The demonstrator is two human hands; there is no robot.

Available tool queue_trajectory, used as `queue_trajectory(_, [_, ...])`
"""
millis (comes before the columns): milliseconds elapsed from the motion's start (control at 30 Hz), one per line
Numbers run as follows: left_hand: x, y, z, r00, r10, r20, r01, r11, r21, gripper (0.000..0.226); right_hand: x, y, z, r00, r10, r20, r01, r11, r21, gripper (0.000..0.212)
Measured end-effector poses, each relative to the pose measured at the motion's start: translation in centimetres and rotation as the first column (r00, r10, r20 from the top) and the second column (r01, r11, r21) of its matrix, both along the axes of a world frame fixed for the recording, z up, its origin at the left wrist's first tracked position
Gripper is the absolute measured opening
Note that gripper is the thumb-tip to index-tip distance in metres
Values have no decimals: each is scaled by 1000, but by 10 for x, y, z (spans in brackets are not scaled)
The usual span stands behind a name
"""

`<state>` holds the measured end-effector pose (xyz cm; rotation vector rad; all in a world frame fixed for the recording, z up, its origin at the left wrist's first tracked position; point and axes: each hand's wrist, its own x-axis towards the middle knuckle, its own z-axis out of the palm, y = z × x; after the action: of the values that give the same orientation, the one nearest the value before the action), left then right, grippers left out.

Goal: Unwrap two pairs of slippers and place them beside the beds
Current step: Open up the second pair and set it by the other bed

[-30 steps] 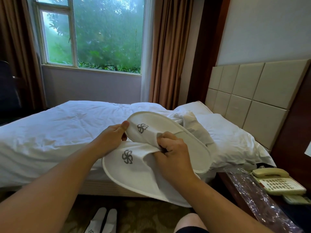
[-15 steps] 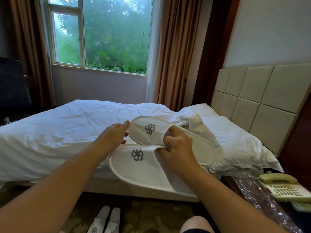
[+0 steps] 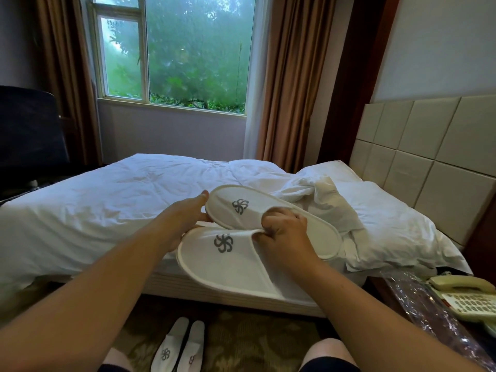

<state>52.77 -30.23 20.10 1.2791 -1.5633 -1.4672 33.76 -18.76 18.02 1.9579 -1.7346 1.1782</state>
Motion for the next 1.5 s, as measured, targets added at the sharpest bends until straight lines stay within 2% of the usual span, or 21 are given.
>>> queue_trajectory(100, [5,-2,-9,996,88,18,-82,976,-200,27,5,0,-2,1000,-20,19,21,1000,-21,36])
queue_trajectory(200, [7,-3,-16,991,131,-26,-134,956,-260,24,12,1,-1,998,-44,52,47,998,-52,36])
queue_trajectory(267, [7,-3,-19,988,148,-32,-151,953,-263,26,20,1,0,990,-59,130,67,996,-62,35])
queue_trajectory(433, [13,-6,-22,984,167,-55,-175,956,-236,29,30,-5,-2,950,-28,310,26,1000,10,12])
queue_trajectory(667, [23,-14,-24,986,120,-116,-140,973,-183,32,33,-14,-2,911,68,406,-68,998,-14,14])
queue_trajectory(800, [27,-16,-24,987,112,-113,-131,976,-172,31,40,-13,3,845,131,518,-156,988,5,15])
queue_trajectory(900, [30,-17,-25,989,127,-77,-141,966,-216,30,44,-11,4,851,128,510,-158,987,17,19])
queue_trajectory(967, [30,-18,-25,988,111,-103,-129,974,-188,24,43,-12,4,895,87,437,-120,992,48,13])
queue_trajectory(1000, [29,-17,-24,988,104,-117,-123,978,-170,23,41,-12,4,911,68,406,-96,994,49,17])
queue_trajectory(1067, [27,-18,-21,988,109,-112,-126,979,-162,29,37,-15,4,922,40,386,-52,998,21,34])
queue_trajectory(1133, [25,-16,-16,989,143,-38,-147,974,-175,42,33,-20,5,938,-3,346,2,1000,2,45])
queue_trajectory(1200, [22,-13,-11,990,141,9,-140,985,-99,60,33,-23,5,955,-27,295,27,1000,4,43])
queue_trajectory(1267, [20,-10,-11,998,69,-9,-69,998,2,73,33,-26,4,960,-23,279,21,1000,11,36])
queue_trajectory(1400, [23,-14,-22,997,57,-51,-58,998,-5,75,31,-34,0,936,54,347,-84,994,71,19])
queue_trajectory(1500, [26,-25,-37,993,90,-80,-89,996,10,82,37,-36,2,907,122,403,-173,981,92,28])
